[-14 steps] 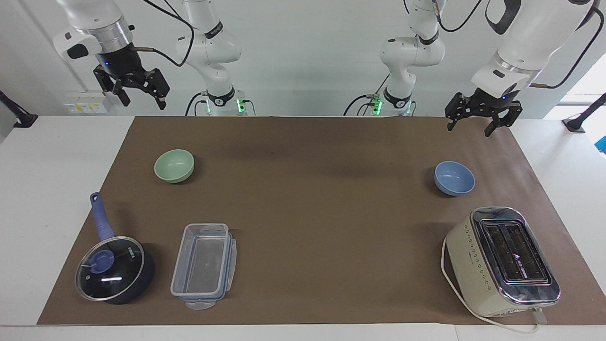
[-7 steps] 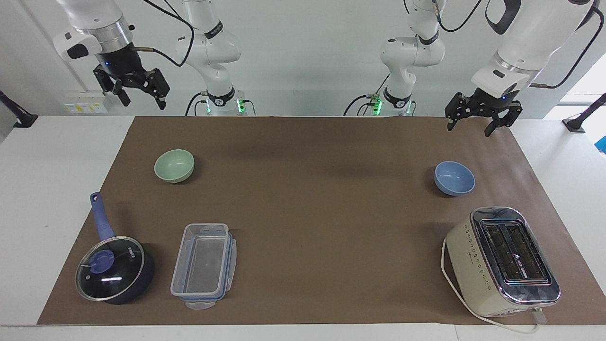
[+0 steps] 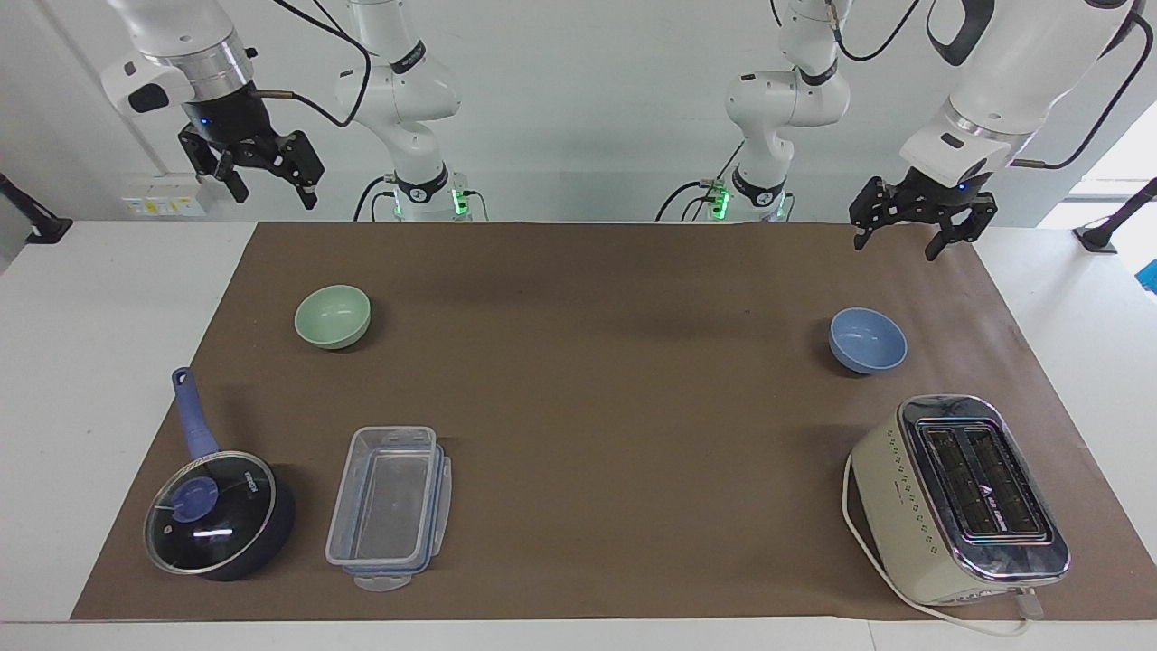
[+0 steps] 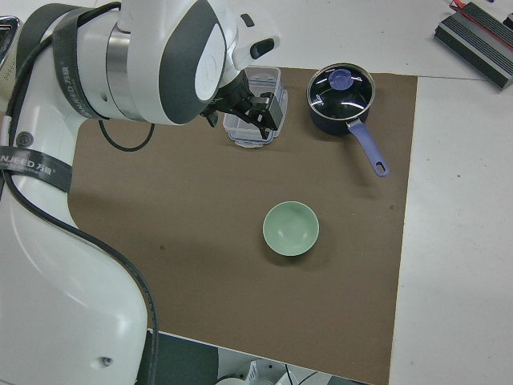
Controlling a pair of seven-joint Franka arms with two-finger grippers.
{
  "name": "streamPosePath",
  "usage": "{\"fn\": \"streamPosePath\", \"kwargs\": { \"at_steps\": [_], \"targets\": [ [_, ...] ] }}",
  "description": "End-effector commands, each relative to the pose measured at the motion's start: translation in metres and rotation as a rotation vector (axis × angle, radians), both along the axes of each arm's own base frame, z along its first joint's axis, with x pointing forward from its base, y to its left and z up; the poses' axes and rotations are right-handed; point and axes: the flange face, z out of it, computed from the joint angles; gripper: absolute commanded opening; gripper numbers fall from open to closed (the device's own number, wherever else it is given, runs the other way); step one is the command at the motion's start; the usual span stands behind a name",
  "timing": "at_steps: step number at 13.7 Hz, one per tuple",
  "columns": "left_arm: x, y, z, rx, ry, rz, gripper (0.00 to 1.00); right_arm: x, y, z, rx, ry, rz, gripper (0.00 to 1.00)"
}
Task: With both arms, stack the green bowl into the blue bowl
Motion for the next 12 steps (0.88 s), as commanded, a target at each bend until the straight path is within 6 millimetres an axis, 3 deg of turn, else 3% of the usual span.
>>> {"fn": "streamPosePath", "kwargs": {
  "at_steps": [1, 12],
  "targets": [
    [-0.0008, -0.0029, 0.0015, -0.009, -0.008, 0.009, 1.00, -0.0043, 0.0014, 0.0027, 0.010, 0.005, -0.009, 1.00],
    [-0.0009, -0.0037, 0.0015, -0.009, -0.009, -0.002, 1.00, -0.0043, 0.0004, 0.0026, 0.008, 0.005, -0.010, 1.00]
  ]
}}
